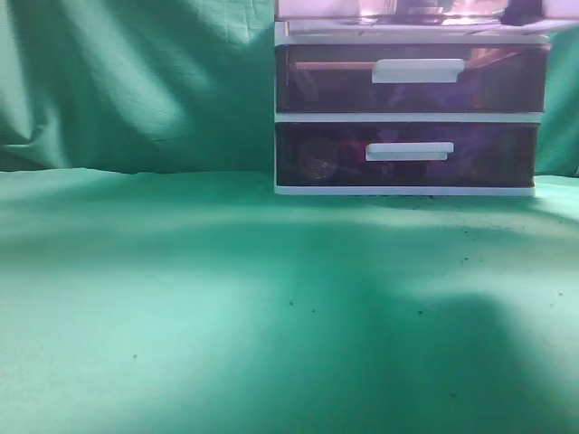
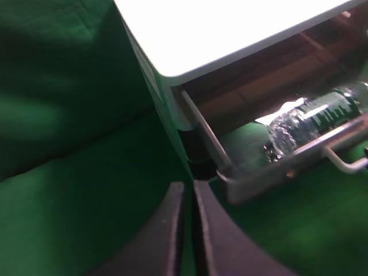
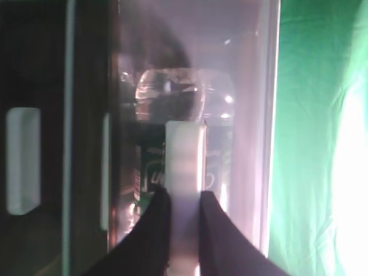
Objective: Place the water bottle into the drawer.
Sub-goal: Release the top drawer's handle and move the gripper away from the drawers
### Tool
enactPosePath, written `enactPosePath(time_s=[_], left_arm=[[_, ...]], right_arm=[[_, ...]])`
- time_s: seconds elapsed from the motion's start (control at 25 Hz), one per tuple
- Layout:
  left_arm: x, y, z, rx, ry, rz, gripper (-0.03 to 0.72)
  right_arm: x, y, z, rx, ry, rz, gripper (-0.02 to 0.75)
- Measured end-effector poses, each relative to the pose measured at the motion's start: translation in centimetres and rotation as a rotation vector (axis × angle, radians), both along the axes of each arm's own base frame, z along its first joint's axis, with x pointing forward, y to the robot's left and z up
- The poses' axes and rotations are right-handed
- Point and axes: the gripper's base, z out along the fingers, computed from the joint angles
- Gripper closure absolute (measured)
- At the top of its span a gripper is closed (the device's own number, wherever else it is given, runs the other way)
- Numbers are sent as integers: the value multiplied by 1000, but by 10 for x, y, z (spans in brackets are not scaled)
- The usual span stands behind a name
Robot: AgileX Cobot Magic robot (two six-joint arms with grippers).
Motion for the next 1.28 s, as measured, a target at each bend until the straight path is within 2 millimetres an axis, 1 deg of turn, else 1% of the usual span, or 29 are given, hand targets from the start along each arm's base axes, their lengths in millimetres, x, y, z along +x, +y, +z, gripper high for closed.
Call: enactPosePath(time_s=[0.08, 0.16, 0.28, 0.36, 0.56, 0.68, 0.8, 0.92, 1.28], left_arm=[[-17, 13, 15, -29, -9, -9, 688], [-29, 23, 23, -42, -26, -14, 688], [-46, 37, 23, -47, -41, -23, 688], [-57, 46, 17, -40, -38, -28, 688], [-77, 60, -19, 6, 55, -40, 688], [-91, 69, -36, -9, 99, -51, 688], [-103, 77, -45, -34, 99, -64, 688], [-111, 83, -43, -55, 72, -72, 688], [-113, 84, -42, -62, 63, -75, 688]], right_arm=[[13, 1, 7, 3, -14, -13, 636], [27, 2, 12, 7, -27, -24, 636], [47, 8, 17, 13, -36, -31, 636], [62, 11, 18, 17, -37, -37, 636], [92, 18, 19, 24, -47, -46, 636], [107, 17, 19, 23, -45, -56, 636], [115, 16, 20, 15, -55, -58, 636], [117, 15, 19, 0, -53, -54, 636], [121, 7, 17, -20, -54, -61, 636]])
